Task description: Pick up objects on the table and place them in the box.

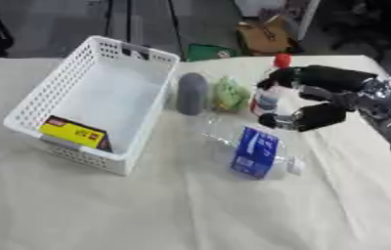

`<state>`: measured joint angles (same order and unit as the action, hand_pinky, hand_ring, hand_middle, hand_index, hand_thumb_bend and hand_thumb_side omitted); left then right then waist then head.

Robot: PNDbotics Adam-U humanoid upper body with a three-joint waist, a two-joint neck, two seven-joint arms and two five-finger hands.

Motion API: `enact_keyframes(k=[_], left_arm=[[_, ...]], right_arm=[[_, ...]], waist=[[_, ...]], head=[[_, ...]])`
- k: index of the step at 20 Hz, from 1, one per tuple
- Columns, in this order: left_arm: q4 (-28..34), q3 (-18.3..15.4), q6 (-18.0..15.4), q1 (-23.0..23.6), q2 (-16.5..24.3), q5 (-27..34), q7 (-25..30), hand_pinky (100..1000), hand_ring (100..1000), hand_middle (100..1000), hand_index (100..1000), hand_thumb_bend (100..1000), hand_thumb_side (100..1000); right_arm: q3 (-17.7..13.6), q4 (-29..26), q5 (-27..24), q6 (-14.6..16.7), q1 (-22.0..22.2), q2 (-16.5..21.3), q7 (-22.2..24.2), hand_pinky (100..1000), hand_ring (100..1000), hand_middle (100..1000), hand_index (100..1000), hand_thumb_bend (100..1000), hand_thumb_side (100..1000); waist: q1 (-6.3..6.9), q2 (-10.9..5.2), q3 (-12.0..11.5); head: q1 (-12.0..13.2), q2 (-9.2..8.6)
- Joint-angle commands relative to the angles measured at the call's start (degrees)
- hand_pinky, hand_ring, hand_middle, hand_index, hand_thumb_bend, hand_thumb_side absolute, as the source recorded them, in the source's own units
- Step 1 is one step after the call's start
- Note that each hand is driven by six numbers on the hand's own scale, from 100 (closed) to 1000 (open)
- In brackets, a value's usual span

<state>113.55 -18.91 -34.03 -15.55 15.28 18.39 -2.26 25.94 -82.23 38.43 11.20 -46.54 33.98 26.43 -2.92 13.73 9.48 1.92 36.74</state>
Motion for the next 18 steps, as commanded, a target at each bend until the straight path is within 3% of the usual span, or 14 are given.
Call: enact_keyframes(k=[1, 11, 18], left_arm=[[1.04, -0.04, 0.12, -0.78, 1.51, -0.08, 0.28, 727, 698, 788, 792, 100, 646], [1.04, 0.20, 0.31, -1.49, 2.13, 0.59, -0.11, 726, 696, 787, 793, 100, 646], [1.04, 0.24, 0.87, -1.70, 2.22, 0.51, -0.25, 726, 697, 787, 792, 100, 648]], right_arm=[[-1.35, -1.72, 1.93, -0.22, 0.15, 0.47, -1.79, 928, 986, 840, 965, 465, 1000], [-2.51, -2.39, 5.55, -1.90, 2.83, -1.06, -3.58, 940, 996, 878, 992, 526, 1000], [-3.58, -3.88, 11.07, -3.51, 5.37, -3.49, -4.70, 940, 999, 882, 1000, 562, 1000]], waist=[[0.17, -0.61, 0.01], [-0.30, -0.93, 0.15], [-1.03, -0.84, -0.10]], head=[[-0.22, 0.32], [-0.59, 0.45], [-1.23, -0.06]])
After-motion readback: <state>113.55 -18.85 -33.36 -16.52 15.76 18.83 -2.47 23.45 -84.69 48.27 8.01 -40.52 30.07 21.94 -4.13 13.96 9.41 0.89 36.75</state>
